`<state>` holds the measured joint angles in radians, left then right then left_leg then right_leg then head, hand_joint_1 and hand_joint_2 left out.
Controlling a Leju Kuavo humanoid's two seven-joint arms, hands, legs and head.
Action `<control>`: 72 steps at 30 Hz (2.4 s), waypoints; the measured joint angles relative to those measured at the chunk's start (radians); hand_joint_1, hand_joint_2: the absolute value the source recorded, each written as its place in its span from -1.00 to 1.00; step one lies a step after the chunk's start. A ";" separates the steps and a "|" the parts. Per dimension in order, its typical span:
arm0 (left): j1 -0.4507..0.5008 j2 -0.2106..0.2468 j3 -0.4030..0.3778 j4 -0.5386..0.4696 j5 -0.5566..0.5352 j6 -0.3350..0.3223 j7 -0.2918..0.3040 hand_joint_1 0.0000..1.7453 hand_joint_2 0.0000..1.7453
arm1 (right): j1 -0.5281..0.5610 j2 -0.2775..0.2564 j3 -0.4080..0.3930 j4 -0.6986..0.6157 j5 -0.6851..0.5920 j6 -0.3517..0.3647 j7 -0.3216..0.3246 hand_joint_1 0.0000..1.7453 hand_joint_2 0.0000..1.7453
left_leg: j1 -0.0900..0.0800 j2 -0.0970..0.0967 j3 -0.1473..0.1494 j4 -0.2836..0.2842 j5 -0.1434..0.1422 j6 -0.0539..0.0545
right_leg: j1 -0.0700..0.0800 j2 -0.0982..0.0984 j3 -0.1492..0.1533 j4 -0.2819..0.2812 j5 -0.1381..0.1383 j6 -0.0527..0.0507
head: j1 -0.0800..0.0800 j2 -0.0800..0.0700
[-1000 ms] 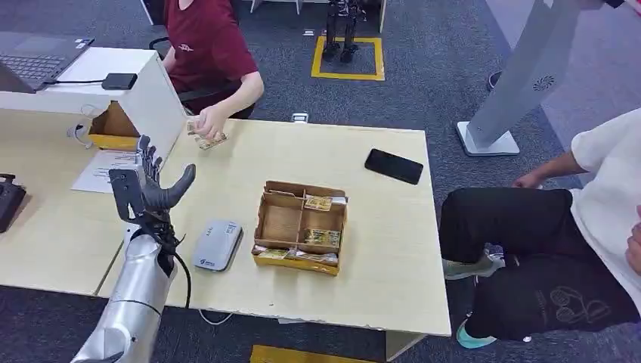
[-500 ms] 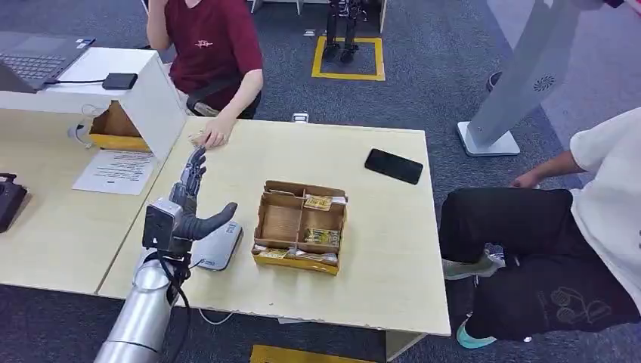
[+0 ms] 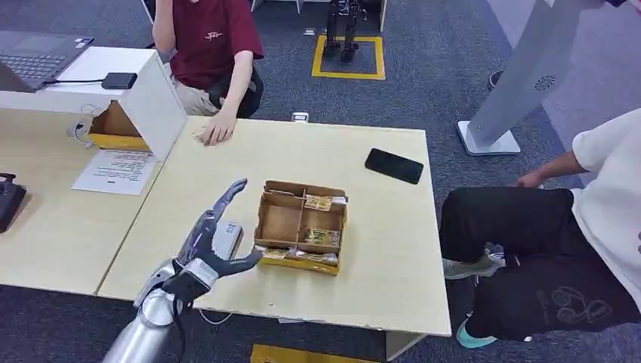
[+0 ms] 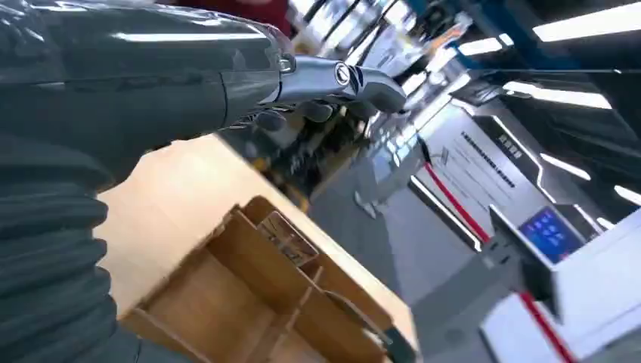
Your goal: Pass the card to the sensor for recognition and then transmit it.
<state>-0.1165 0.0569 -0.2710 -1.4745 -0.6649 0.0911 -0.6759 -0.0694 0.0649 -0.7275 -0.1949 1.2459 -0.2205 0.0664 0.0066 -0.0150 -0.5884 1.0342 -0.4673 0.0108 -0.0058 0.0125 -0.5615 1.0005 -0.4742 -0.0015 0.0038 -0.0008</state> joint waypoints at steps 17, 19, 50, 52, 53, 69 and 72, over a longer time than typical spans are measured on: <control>0.067 0.124 -0.293 -0.015 -0.185 0.226 0.066 -1.00 1.00 | -0.002 0.000 -0.029 -0.005 0.018 -0.010 0.003 -1.00 -1.00 | -0.001 0.000 -0.001 0.000 0.000 0.000 | 0.000 -0.001 -0.001 0.000 0.000 0.000 | 0.000 0.000; 0.067 0.126 -0.298 -0.015 -0.234 0.254 0.086 -1.00 1.00 | -0.002 0.000 -0.030 -0.006 0.021 -0.010 0.000 -1.00 -1.00 | -0.002 0.000 -0.001 0.000 0.000 0.000 | 0.000 -0.001 -0.001 0.000 0.000 0.000 | 0.000 0.000; -0.004 0.070 -0.316 0.212 -0.442 0.476 0.283 -1.00 1.00 | -0.005 0.001 -0.056 -0.007 0.071 -0.010 -0.005 -1.00 -1.00 | -0.002 0.000 -0.001 0.000 0.000 0.000 | 0.000 -0.001 -0.001 0.000 0.000 0.000 | 0.000 0.000; -0.016 0.056 -0.316 0.213 -0.454 0.482 0.289 -1.00 1.00 | -0.006 0.002 -0.056 -0.007 0.071 -0.010 -0.008 -1.00 -1.00 | -0.002 0.000 -0.001 0.000 0.000 0.000 | 0.000 -0.001 -0.001 0.000 0.000 0.000 | 0.000 0.000; -0.023 0.050 -0.316 0.214 -0.458 0.486 0.293 -1.00 1.00 | -0.006 0.002 -0.056 -0.007 0.071 -0.010 -0.013 -1.00 -1.00 | -0.002 0.000 -0.001 0.000 0.000 0.000 | 0.000 -0.001 -0.001 0.000 0.000 0.000 | 0.000 0.000; -0.060 0.013 -0.302 0.264 -0.457 0.500 0.326 -1.00 1.00 | -0.006 0.002 -0.059 -0.007 0.088 -0.010 -0.010 -1.00 -1.00 | -0.002 0.000 -0.001 0.000 0.000 0.000 | 0.000 0.000 -0.001 0.000 0.000 0.000 | 0.000 0.000; -0.066 0.008 -0.289 0.290 -0.482 0.524 0.334 -1.00 1.00 | -0.006 0.002 -0.059 -0.007 0.089 -0.010 -0.013 -1.00 -1.00 | -0.002 0.000 -0.001 0.000 0.000 0.000 | 0.000 -0.001 -0.001 0.000 0.000 0.000 | 0.000 0.000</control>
<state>-0.1826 0.0645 -0.5600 -1.1841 -1.1464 0.6146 -0.3418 -0.0759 0.0668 -0.7862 -0.2018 1.3352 -0.2304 0.0530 0.0050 -0.0150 -0.5893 1.0341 -0.4670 0.0109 -0.0060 0.0120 -0.5627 1.0009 -0.4738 -0.0014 0.0038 -0.0008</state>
